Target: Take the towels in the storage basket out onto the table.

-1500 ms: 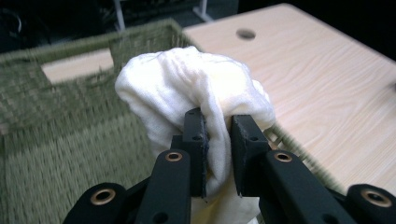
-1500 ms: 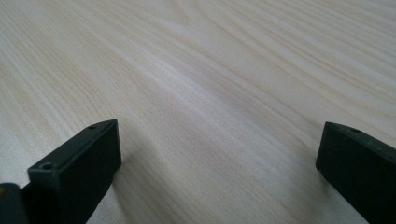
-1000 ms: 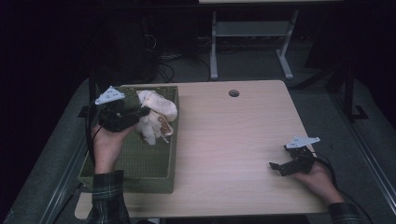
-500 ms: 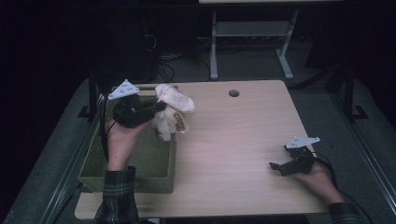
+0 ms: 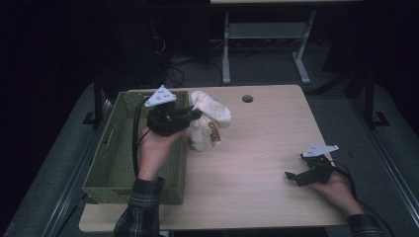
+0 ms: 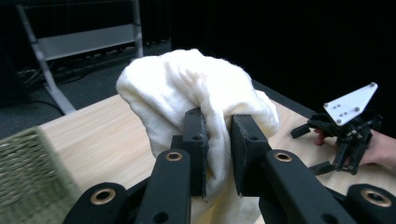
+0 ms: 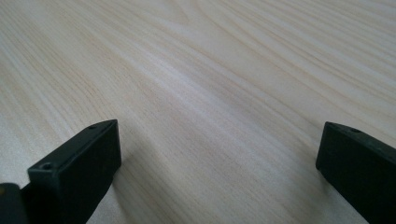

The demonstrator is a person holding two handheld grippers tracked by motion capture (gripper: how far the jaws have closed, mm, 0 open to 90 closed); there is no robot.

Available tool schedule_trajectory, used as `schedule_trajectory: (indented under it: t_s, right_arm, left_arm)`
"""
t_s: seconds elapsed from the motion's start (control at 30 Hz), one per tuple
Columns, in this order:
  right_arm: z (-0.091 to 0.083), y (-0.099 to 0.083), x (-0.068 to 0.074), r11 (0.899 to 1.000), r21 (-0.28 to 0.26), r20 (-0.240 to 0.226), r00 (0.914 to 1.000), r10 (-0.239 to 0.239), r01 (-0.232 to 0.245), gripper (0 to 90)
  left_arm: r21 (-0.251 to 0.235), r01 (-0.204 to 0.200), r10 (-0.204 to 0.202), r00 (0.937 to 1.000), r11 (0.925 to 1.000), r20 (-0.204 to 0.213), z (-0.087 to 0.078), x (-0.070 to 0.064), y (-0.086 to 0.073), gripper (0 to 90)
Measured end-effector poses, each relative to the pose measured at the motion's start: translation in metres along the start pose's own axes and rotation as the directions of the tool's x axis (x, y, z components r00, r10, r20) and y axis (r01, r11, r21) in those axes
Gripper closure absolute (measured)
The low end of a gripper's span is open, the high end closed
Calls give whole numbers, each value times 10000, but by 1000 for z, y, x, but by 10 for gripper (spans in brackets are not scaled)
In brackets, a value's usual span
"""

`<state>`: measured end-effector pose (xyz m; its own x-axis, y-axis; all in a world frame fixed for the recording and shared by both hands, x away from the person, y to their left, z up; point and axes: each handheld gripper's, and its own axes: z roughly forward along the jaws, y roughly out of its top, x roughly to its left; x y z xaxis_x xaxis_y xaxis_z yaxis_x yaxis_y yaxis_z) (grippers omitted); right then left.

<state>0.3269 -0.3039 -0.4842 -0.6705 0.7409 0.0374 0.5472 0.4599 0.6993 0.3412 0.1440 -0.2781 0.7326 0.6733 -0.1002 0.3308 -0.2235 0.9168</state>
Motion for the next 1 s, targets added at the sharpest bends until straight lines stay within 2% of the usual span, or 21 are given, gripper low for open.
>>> schedule_trajectory:
  t_s: [0.17, 0.5, 0.67, 0.83, 1.0]
  right_arm:
    - [0, 0, 0, 10000, 0, -1, 10000, -1, 1, 0]
    - [0, 0, 0, 10000, 0, 1, 10000, -7, 7, 0]
    - [0, 0, 0, 10000, 3, 0, 10000, -6, 6, 0]
    - [0, 0, 0, 10000, 6, 1, 10000, -3, 3, 0]
    - [0, 0, 0, 10000, -6, -40, 10000, -38, 38, 0]
  left_arm:
    - [104, -204, 201, 9994, 9997, 285, 17, -14, 1, 770]
    - [466, -376, 336, 9958, 9982, 855, 51, -38, -6, 770]
    - [704, -577, 501, 9933, 9959, 1043, 67, -49, -14, 772]
    - [836, -586, 484, 9916, 9948, 1199, 85, -57, -26, 772]
    - [1181, -765, 596, 9883, 9900, 1402, 103, -67, -40, 773]
